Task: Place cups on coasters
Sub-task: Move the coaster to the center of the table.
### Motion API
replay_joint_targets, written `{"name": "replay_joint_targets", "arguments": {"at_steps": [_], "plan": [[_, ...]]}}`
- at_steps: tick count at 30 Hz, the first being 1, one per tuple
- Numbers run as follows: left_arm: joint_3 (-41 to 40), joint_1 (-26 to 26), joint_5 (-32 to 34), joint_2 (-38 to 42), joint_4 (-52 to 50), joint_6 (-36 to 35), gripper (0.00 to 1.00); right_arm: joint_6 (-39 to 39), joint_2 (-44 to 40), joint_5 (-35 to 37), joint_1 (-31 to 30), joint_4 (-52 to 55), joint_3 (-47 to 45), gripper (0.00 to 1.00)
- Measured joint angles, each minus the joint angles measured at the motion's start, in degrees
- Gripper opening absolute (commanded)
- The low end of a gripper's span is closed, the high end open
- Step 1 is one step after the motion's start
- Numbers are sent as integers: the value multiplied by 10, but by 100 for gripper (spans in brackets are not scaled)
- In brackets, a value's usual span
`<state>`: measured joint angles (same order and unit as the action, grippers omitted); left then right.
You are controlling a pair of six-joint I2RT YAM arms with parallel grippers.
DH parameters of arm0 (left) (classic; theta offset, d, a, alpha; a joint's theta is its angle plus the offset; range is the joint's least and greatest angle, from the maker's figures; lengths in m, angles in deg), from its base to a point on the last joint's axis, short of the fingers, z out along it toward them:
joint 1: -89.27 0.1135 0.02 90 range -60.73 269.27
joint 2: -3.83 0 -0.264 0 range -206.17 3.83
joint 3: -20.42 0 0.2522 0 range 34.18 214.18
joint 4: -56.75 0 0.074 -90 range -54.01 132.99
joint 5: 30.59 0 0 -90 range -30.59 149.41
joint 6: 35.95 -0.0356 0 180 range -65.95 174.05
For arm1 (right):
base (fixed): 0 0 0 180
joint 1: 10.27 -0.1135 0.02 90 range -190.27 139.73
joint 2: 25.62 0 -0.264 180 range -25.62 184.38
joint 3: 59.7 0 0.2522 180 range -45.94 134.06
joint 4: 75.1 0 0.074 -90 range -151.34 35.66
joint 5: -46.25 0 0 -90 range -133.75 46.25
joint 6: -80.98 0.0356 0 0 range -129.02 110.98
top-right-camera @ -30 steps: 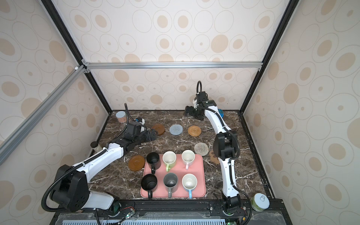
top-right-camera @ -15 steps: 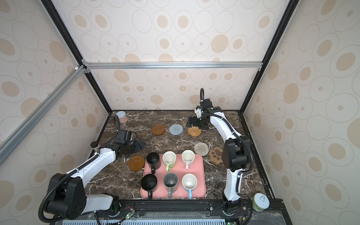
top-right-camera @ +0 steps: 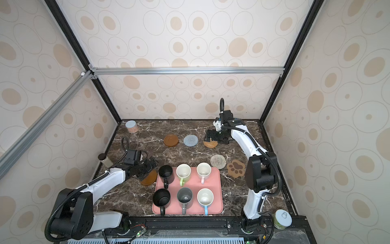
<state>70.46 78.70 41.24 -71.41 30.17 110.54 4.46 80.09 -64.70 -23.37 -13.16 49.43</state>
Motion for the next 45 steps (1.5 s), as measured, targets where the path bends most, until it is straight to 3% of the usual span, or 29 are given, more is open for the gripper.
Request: {"name": "replay_joint_targets", "arguments": {"at_steps": [17,33,45], "plan": [[1,5,4,-59,53,33,100,11,-38,2,23,-12,-49,100],[211,12,4,-266,85,-47,100,26,-69,13,32,-19,-74,100],[276,-29,9,-316,67,-91,100,37,-78,15,35,-25,-89,100]]}}
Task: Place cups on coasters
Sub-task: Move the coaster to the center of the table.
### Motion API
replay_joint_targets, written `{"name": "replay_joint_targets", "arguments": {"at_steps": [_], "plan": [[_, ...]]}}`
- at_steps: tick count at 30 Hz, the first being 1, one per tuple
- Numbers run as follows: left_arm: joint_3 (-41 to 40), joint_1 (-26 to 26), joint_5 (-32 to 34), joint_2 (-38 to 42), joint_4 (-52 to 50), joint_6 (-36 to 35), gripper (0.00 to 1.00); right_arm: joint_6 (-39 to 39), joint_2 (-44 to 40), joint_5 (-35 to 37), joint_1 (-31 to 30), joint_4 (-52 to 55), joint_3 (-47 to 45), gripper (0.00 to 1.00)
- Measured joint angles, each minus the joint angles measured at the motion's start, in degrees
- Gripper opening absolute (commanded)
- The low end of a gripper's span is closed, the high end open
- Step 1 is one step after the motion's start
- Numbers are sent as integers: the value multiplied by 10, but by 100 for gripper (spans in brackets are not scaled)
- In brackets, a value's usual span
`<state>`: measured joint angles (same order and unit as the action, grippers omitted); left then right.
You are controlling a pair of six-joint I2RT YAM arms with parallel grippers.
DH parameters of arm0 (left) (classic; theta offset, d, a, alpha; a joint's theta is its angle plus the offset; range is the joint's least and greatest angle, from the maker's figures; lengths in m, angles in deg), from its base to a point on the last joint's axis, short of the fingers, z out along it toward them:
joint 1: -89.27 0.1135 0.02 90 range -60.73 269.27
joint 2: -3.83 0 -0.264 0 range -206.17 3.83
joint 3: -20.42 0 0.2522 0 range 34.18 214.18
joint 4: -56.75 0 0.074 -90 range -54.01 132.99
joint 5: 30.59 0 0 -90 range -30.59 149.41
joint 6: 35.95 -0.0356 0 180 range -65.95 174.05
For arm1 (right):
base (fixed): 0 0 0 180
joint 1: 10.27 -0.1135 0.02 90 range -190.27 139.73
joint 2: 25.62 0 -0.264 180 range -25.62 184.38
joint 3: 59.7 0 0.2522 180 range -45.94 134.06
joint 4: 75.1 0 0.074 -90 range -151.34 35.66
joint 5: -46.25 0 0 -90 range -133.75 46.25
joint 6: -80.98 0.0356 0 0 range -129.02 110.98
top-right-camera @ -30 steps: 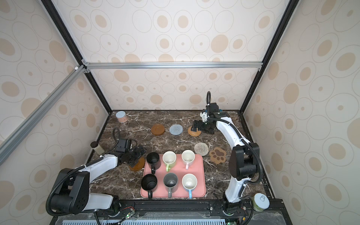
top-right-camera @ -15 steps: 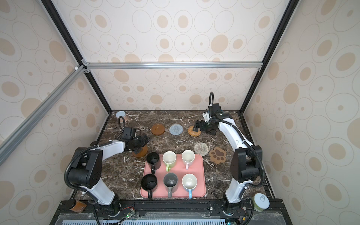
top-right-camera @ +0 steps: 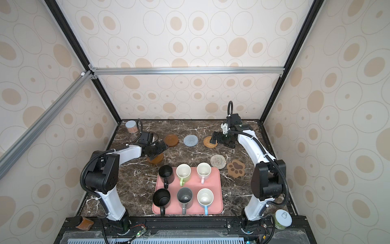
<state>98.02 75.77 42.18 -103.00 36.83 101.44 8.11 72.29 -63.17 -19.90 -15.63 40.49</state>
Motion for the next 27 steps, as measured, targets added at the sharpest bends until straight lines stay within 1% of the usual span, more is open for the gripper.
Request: {"name": "replay_joint_targets", "arguments": {"at_steps": [10,22,27], "plan": [[15,-58,-4,-19,27,-5,100,0,-15,2,0,-4,-13,100],[12,-97,-25,-19,34,-3,100,1,-15,2,3,-9,-19,100],[9,-106,-33,-19,42,0,100,2,-17,1,3,-12,-26,100]]}}
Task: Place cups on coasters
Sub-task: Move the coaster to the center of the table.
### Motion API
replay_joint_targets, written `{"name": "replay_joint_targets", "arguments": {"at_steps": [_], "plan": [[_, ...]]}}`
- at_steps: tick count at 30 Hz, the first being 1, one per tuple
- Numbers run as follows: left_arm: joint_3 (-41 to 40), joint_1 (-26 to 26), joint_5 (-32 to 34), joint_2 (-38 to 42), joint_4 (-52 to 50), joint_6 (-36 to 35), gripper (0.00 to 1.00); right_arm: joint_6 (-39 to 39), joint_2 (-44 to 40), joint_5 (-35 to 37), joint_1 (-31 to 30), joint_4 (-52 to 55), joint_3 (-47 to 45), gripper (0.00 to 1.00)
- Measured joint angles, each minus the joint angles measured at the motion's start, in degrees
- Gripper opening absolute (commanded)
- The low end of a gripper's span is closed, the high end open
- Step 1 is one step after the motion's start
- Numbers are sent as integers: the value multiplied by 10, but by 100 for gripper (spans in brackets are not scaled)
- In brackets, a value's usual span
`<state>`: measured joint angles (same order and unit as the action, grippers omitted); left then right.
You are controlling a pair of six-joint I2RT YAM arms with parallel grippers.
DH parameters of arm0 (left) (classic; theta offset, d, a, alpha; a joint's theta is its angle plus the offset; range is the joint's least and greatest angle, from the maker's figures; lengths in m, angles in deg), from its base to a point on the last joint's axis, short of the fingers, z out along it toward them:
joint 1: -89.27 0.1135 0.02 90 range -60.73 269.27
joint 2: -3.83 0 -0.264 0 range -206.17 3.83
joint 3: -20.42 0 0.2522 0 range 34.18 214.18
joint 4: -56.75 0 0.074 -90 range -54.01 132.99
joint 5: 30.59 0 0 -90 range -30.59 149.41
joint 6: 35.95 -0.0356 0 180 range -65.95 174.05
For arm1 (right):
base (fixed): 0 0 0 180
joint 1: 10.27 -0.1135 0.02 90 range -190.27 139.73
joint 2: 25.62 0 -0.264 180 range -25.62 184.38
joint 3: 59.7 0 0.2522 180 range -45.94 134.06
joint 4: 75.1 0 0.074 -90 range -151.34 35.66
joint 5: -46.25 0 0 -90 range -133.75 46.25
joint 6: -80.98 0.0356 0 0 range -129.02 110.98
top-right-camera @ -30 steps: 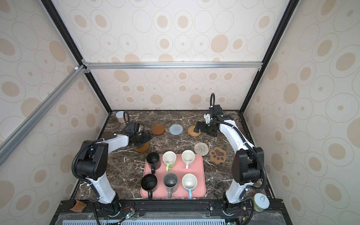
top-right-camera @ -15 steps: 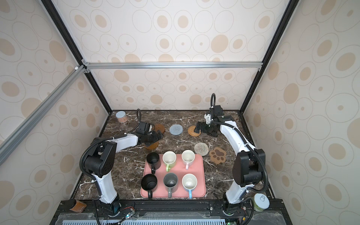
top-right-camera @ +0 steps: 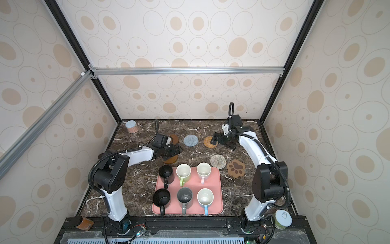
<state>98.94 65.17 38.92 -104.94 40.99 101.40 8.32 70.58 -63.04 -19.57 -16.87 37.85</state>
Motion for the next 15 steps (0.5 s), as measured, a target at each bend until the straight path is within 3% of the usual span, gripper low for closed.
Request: {"name": "replay_joint_targets", "arguments": {"at_steps": [15], "plan": [[0,-5,9,0,0,2,100,1,-5,0,0,0,-2,100]]}}
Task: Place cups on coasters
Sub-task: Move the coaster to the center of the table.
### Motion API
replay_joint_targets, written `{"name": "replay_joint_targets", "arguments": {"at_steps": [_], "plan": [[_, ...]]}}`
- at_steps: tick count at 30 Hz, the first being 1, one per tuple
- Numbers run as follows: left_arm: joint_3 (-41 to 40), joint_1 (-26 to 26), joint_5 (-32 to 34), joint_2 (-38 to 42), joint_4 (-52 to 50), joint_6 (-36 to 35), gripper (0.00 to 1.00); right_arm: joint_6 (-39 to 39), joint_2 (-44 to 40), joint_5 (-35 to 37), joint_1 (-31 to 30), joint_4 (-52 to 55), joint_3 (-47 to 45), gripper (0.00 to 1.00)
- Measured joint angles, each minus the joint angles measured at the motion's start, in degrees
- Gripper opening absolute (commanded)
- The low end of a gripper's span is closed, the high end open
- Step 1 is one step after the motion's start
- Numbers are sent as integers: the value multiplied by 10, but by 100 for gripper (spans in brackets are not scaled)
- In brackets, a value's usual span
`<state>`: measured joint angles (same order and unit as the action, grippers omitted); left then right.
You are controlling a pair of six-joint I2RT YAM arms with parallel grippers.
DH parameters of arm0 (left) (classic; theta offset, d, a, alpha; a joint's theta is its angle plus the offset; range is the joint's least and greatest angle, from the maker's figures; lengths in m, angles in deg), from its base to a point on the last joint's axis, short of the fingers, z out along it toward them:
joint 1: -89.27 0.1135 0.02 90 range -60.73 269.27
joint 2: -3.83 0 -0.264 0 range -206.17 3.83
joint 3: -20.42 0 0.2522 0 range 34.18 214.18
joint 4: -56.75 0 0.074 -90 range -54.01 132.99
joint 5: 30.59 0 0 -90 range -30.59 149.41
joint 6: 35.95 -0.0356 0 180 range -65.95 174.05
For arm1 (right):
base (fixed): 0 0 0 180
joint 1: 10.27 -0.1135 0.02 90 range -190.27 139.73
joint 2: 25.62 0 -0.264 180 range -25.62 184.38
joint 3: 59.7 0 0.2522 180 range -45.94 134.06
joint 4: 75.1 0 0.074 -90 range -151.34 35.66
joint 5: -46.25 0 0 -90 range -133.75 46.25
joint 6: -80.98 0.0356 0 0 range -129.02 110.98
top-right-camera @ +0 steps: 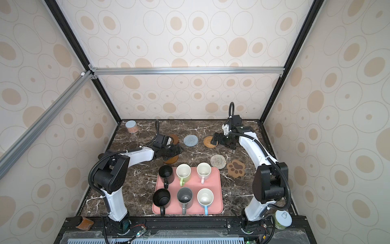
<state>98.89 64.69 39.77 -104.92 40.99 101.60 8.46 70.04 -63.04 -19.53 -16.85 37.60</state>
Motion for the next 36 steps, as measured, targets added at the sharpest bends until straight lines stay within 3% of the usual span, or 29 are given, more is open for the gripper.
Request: {"name": "replay_joint_targets", "arguments": {"at_steps": [25,36], "plan": [[19,-3,9,0,-48,0,100,-2,-9,0,9,0,-8,100],[65,-3,9,-11,-104,-27,100,-2,-10,-1,14,0,-16,100]]}}
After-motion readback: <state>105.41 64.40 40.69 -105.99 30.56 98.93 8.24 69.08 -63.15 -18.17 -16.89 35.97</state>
